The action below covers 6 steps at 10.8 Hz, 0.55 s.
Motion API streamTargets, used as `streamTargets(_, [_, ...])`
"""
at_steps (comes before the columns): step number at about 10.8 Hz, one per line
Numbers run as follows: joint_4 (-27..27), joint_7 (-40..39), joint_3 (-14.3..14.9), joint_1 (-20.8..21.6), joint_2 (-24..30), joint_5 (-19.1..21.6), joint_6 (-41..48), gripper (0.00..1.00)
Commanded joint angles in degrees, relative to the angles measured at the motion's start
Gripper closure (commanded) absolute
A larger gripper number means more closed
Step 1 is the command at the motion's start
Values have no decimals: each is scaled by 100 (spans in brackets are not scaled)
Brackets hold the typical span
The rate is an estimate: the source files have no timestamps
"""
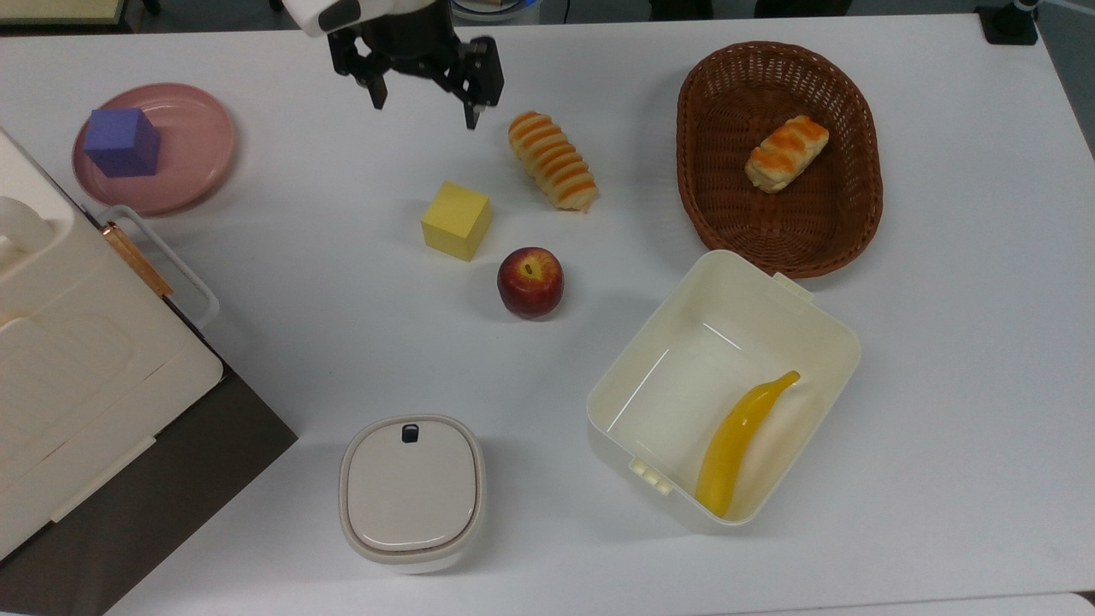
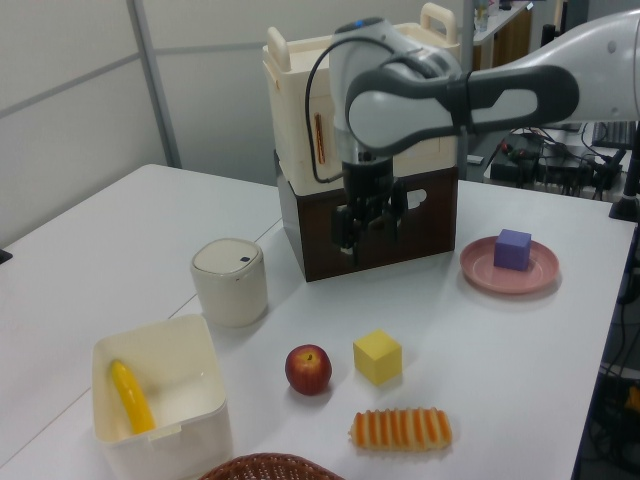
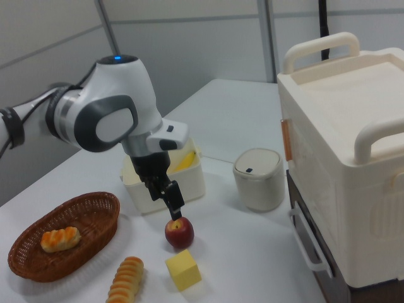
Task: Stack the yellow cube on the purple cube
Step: 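Move the gripper over the yellow cube and lower it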
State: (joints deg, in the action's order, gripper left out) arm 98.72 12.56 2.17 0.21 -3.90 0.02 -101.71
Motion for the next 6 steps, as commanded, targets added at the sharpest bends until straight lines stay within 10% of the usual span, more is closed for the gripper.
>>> streamTargets(1, [524, 912, 21, 49, 118, 33, -664, 0])
streamTargets(6, [1167, 1047, -23, 181, -320, -99, -1175, 0])
